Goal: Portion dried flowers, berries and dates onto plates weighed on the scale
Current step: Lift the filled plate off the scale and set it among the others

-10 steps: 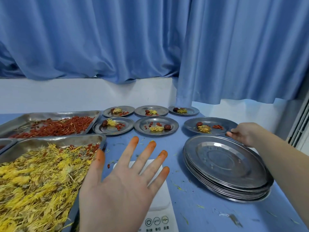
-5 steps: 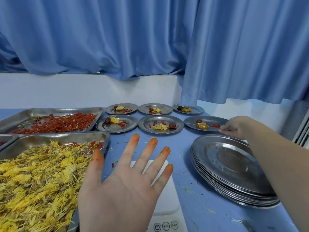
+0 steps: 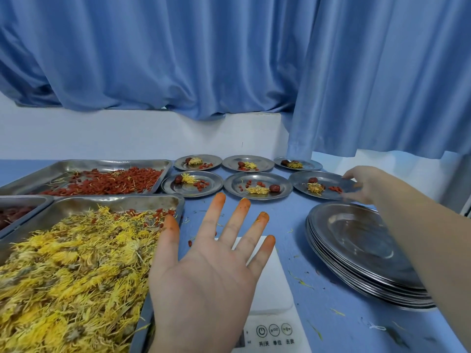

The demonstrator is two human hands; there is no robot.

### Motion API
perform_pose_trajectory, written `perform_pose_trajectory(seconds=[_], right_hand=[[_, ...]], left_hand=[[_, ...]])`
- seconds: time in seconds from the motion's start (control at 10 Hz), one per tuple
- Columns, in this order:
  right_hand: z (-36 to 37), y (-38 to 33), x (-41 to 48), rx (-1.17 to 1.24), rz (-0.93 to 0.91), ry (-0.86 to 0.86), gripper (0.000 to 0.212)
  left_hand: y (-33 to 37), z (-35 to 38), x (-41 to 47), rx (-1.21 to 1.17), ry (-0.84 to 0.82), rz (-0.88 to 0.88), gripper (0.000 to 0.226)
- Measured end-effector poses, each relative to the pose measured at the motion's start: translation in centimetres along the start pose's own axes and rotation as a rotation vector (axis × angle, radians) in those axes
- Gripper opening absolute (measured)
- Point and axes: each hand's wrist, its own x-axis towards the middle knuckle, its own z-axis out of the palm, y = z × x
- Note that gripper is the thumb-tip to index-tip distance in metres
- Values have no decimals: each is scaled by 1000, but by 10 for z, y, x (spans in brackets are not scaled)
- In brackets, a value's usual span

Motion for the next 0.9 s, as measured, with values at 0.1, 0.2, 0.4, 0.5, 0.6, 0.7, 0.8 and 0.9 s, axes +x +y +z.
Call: perform_pose_trajectory(seconds=[0.1,0.2,0.4,0.5,0.6,0.7,0.8,0.9], right_hand=[[-4,-3,-5,-14,-33,-48,18],[-6,1,-19,77,-103,-158,24],[-20,23,-84,162,-307,-262,7],[-34,49,-117,-120,-593,-143,10],[-46,80,-140,-486,-907,25,14],[-53,100,-151,-709,-1058,22,12],[-55,108,-156,-803,-1067,10,22],[-51,110,-162,-967,-1001,36,26]], left_hand=[[-2,2,-4,30,-10,31,68],[-3,5,-8,54,-21,49,66],[-3,9,-11,142,-41,89,67],[-3,8,-13,185,-31,111,67],[-1,9,-15,209,-9,138,67],[2,11,-17,247,10,158,70],[4,10,-19,265,17,178,70],[5,7,-20,292,30,188,71]])
